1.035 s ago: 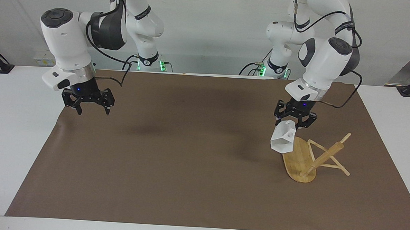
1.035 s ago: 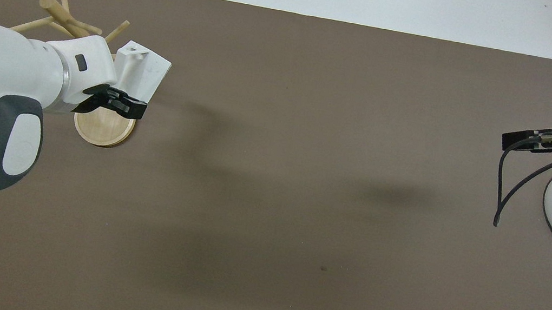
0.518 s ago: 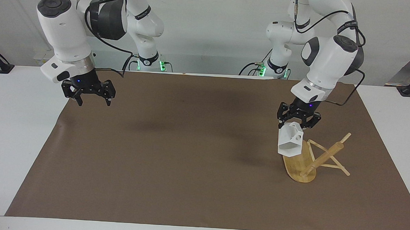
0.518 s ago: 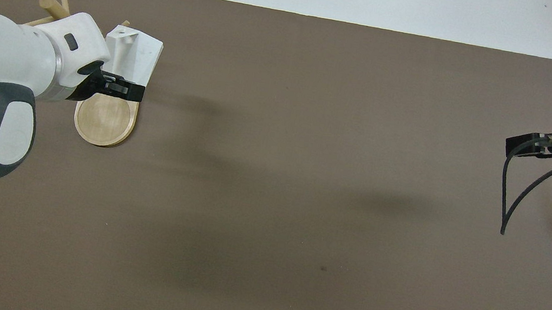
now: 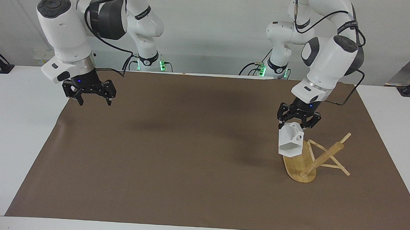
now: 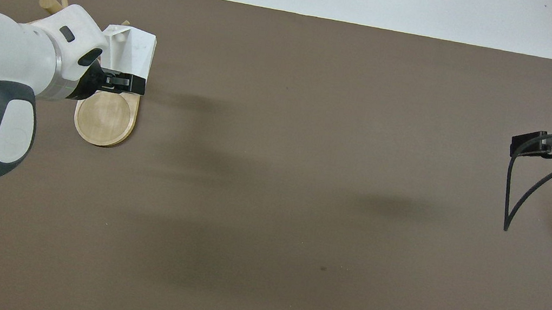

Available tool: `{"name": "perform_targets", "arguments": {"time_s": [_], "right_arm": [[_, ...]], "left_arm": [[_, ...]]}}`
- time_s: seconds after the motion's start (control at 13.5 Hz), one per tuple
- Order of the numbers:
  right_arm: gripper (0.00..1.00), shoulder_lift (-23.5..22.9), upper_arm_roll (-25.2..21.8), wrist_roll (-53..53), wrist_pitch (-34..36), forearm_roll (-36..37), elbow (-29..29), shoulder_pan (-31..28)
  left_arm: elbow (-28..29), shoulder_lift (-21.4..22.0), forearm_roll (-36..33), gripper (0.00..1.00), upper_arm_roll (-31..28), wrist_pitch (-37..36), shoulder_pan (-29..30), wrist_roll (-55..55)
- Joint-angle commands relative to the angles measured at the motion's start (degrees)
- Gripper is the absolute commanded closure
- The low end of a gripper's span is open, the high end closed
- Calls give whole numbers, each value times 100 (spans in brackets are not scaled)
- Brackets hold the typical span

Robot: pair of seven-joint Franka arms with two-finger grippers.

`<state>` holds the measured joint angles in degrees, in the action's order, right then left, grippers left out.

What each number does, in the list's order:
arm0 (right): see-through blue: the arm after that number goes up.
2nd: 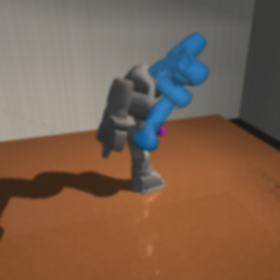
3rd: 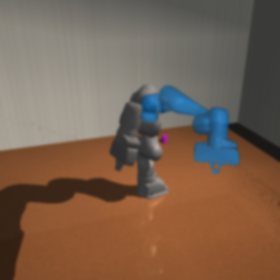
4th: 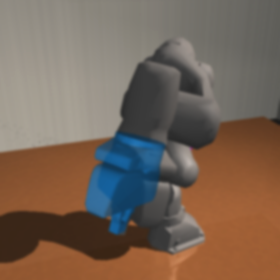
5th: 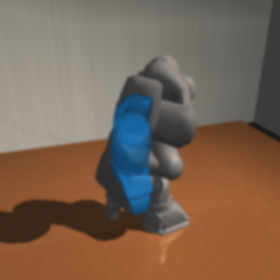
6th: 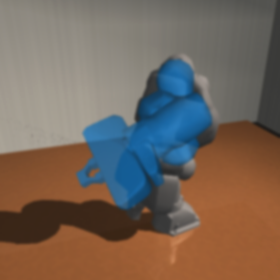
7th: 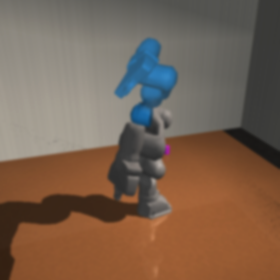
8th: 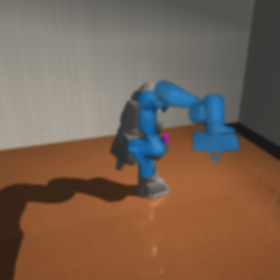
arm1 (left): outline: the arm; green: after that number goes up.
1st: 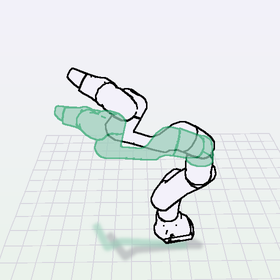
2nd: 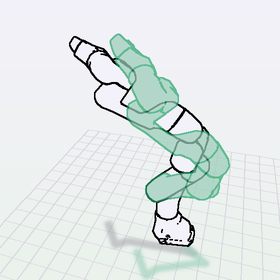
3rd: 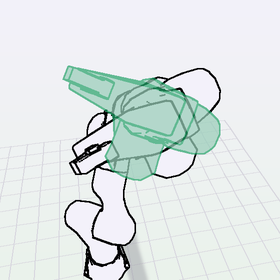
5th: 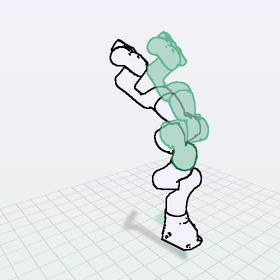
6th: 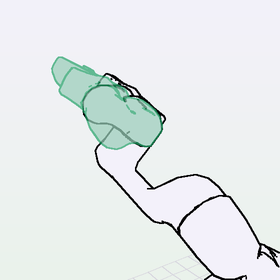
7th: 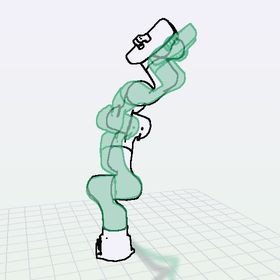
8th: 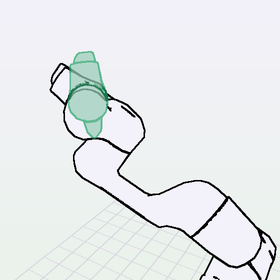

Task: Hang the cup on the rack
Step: 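Move the cup with the left gripper over the mug tree pegs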

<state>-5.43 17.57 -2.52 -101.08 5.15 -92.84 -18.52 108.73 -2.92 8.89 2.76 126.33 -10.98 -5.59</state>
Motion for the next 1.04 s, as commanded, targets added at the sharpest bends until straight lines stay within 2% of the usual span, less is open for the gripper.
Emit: {"name": "perform_targets", "arguments": {"time_s": [0.0, 0.22, 0.67, 0.81, 0.96], "right_arm": [[0, 42, 1, 76, 9, -111, 3, -81], [0, 42, -95, 111, -96, -111, 12, -90], [0, 24, -262, 50, -807, -102, 12, -230], [0, 146, -306, 41, -730, -93, 151, -222], [0, 156, -368, 24, -223, -128, 563, -213]], "left_arm": [[-124, -69, 78, 100, -13, -21, -18, -275], [-265, -104, 262, 100, -13, -29, -9, -575], [-318, -157, 676, 100, -39, 14, 211, -496], [-318, -226, 737, 100, -48, 67, 219, -461], [-300, -297, 746, 100, -57, 181, 219, -443]]}}
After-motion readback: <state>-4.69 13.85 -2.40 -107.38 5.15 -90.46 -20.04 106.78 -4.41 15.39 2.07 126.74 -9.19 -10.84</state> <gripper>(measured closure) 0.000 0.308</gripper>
